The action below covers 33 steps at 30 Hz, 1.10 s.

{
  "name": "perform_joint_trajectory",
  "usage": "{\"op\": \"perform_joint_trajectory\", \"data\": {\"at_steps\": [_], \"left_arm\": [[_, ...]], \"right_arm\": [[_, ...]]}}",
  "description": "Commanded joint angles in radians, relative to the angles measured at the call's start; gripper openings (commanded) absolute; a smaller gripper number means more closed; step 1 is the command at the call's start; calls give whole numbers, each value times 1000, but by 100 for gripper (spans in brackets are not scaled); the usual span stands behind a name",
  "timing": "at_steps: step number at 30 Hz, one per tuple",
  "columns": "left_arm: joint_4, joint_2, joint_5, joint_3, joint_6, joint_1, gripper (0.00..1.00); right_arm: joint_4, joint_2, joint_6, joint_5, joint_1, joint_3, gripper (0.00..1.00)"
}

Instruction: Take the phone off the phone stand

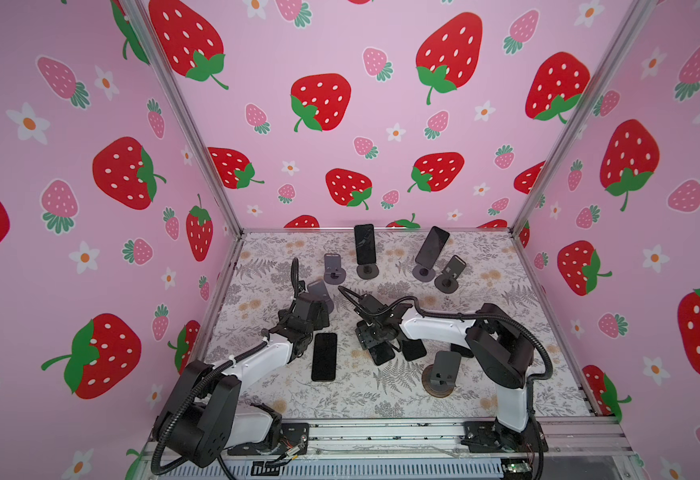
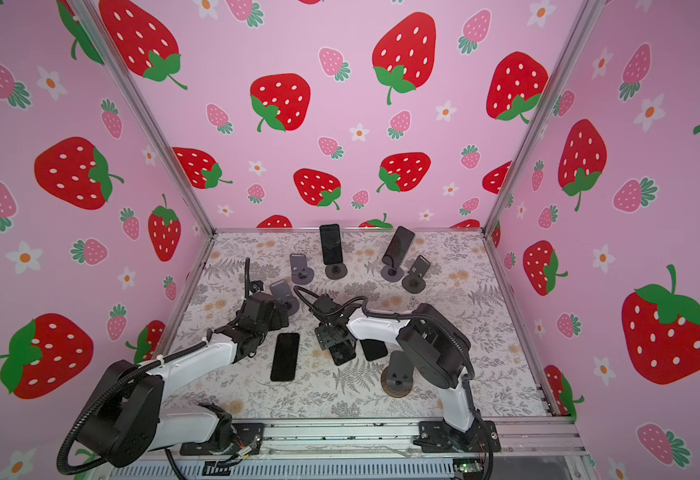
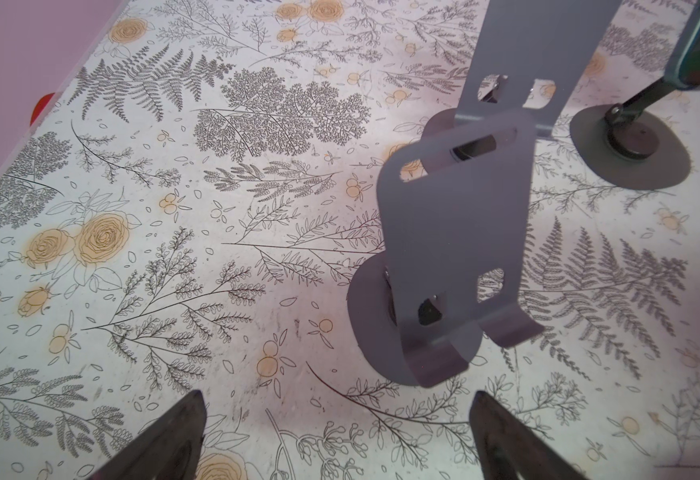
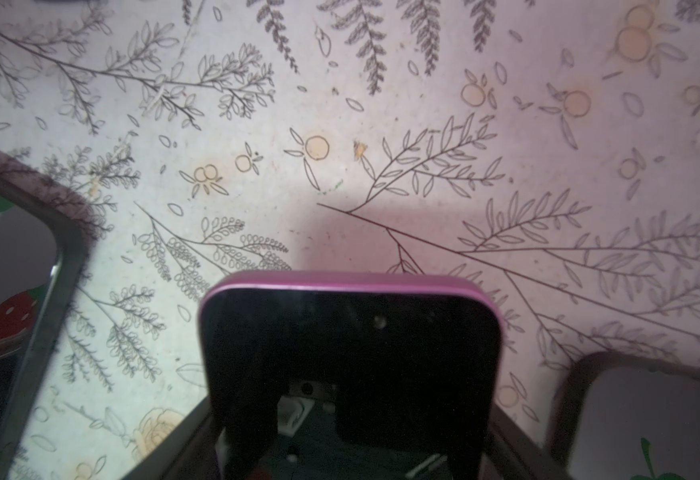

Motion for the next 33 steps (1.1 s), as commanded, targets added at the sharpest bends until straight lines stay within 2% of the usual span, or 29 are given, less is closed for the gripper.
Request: {"op": "perform_joint_trajectory", "data": {"at_steps": [1, 24, 33], "left_arm": [[-19, 8, -16, 37, -14, 2, 100], [-21, -2, -16, 34, -18, 2, 100], [-41, -37, -39, 29, -14, 3, 100]], "right_arm": [[-95, 95, 28, -67, 5, -45, 79], [-112, 92, 35, -59, 13, -31, 80], [-216, 17, 23, 25, 12, 125, 82]]}}
